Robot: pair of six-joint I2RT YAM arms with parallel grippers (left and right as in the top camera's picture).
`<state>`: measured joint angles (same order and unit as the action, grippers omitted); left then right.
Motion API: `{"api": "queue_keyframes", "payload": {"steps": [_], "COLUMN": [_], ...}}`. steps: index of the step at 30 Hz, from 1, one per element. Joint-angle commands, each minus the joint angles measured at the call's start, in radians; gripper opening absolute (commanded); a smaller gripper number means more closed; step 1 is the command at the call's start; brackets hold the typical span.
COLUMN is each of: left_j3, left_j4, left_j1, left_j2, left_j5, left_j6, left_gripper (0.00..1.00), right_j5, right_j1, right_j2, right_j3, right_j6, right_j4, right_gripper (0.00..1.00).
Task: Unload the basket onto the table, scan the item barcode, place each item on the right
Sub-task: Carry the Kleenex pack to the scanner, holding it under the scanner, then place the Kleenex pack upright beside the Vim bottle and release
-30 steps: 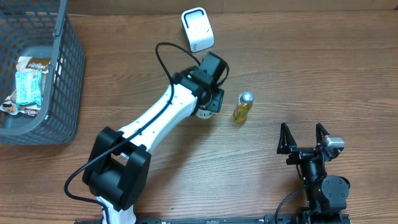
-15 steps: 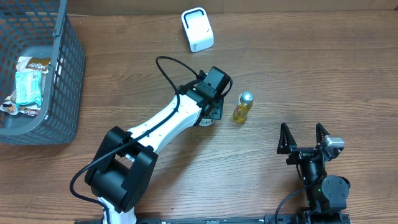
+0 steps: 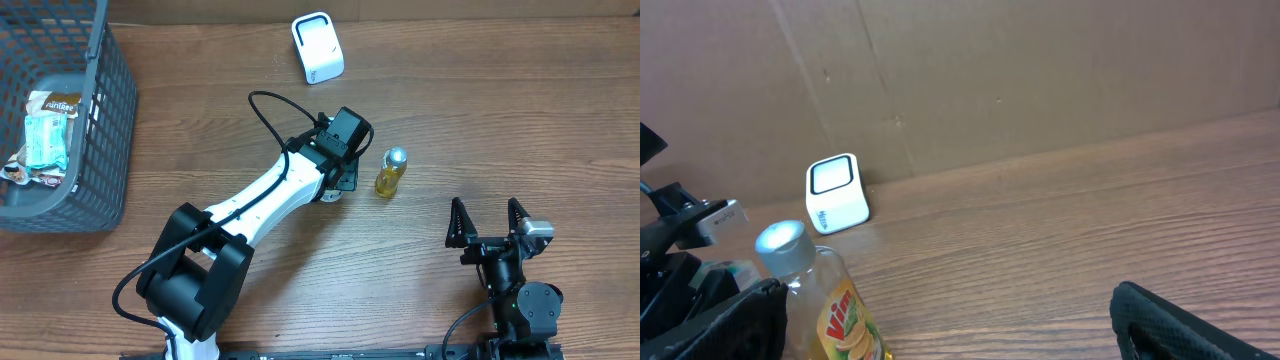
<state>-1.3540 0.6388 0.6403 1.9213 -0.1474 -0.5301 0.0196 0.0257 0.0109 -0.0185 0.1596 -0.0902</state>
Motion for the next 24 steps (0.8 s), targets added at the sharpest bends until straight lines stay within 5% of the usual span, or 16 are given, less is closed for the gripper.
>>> {"api": "queue_keyframes", "payload": {"steps": [1, 12, 18, 24], "left_j3": [0.005, 0.034, 0.033, 0.000], "left_j4": [0.002, 0.000, -0.005, -0.005], "left_j1": [0.005, 0.004, 0.004, -0.003], "left_j2": [-0.005, -0.002, -0.003, -0.045], "left_j5": [-0.020, -0.013, -0.009, -0.010], "left_j6": [-0.035, -0.077, -0.076, -0.076], "left_gripper": [0.59, 0.70, 1.00, 1.00], "right_j5": [0.000, 0.000, 0.000, 0.000], "right_j1": [-0.004, -0.004, -0.004, -0.004], "right_j2": [-0.008, -0.008, -0.008, -0.008], "right_j3": [0.011, 0.011, 0.011, 0.011], "right_j6": [-0.004, -0.004, -0.004, -0.004], "right_j4": [0.006, 0.006, 0.006, 0.006], "right_gripper": [1.00, 1.00, 1.00, 1.00]}}
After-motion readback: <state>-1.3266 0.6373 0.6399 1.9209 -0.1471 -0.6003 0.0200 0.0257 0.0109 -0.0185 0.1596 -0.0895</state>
